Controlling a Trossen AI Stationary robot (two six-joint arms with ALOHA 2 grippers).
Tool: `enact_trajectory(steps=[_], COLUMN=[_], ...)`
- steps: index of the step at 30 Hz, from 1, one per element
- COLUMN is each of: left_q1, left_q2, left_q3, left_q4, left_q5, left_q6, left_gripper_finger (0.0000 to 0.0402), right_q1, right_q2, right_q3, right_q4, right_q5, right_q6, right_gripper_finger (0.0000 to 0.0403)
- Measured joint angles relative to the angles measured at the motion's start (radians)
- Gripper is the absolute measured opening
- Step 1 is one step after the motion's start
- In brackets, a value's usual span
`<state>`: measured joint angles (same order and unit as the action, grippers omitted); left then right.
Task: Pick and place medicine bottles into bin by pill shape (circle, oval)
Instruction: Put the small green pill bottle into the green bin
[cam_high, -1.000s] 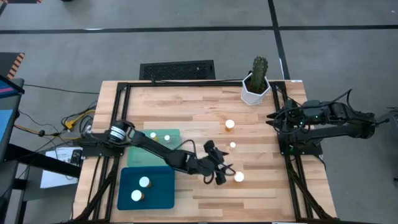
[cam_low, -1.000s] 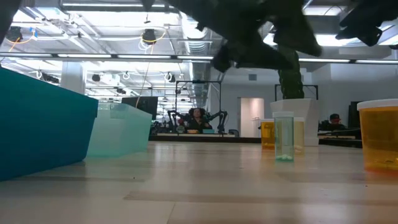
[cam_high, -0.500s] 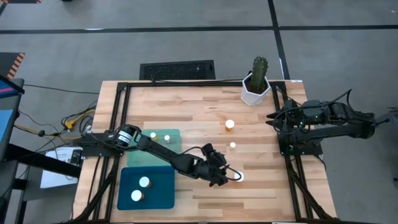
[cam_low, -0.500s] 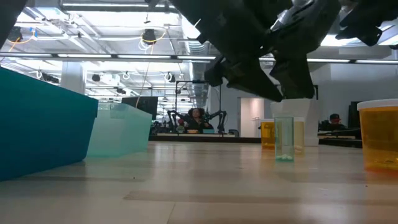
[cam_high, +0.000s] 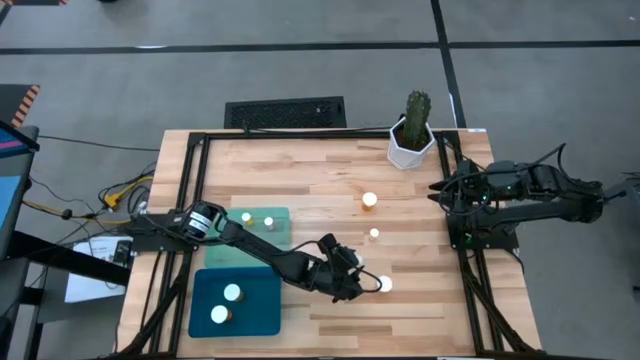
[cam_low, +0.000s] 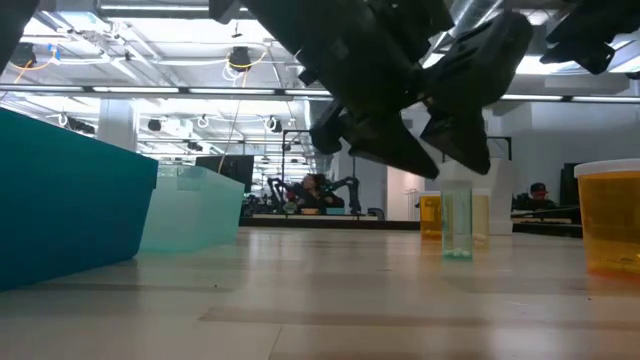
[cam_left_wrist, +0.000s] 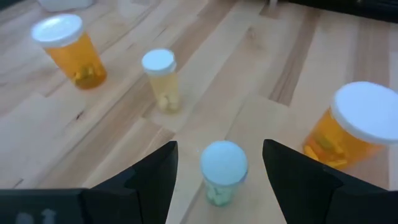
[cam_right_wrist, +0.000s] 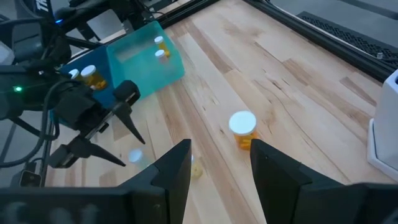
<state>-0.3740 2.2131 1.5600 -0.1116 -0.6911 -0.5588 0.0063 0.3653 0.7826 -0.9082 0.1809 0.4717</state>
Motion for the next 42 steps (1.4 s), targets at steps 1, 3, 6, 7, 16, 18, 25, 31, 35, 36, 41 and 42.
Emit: enact_trajectory(steps=[1,3,6,7,16,18,25,31,35,36,41,42], left_q1=[0.000,0.000,0.001,0.001,0.011,0.016,0.020,0.020,0.020,0.020,0.020,0.019], left_q2=[0.000,0.000,0.009,0.014,0.016,0.016,0.016,0.016,0.016,0.015,0.008,0.005], left_q3=[0.000,0.000,0.000,0.000,-0.001,-0.001,-0.001,-0.001,-0.001,-0.001,-0.001,-0.001], left_q4=[0.005,0.009,0.028,0.032,0.018,0.018,0.016,0.013,0.013,0.013,0.010,0.013], left_q5=[-0.001,0.000,0.007,0.008,0.036,0.068,0.096,0.111,0.111,0.111,0.111,0.110], left_q6=[0.006,0.008,0.008,0.009,0.028,0.023,0.049,0.042,0.037,0.031,-0.019,-0.030], left_gripper_finger=[0.0229,0.0229,0.0229,0.0229,0.0211,0.0197,0.0157,0.0129,0.0115,0.0114,0.0114,0.0114], right_q1=[0.000,0.000,0.000,0.000,0.000,0.000,0.000,0.000,0.000,0.000,0.000,0.000], right_q2=[0.000,0.000,0.000,0.000,0.000,0.000,0.000,0.000,0.000,0.000,0.000,0.000], right_q3=[0.000,0.000,0.000,0.000,0.000,0.000,0.000,0.000,0.000,0.000,0.000,0.000], right_q4=[0.000,0.000,0.000,0.000,-0.004,-0.004,-0.004,-0.004,-0.004,-0.004,-0.004,-0.004], right_q5=[0.000,0.000,0.000,0.000,0.000,0.000,0.000,0.000,0.000,0.000,0.000,0.000], right_q6=[0.000,0.000,0.000,0.000,-0.001,-0.001,-0.001,-0.001,-0.001,-0.001,0.000,0.000], right_gripper_finger=[0.0175,0.0175,0.0175,0.0175,0.0175,0.0175,0.0175,0.0175,0.0175,0.0175,0.0175,0.0175])
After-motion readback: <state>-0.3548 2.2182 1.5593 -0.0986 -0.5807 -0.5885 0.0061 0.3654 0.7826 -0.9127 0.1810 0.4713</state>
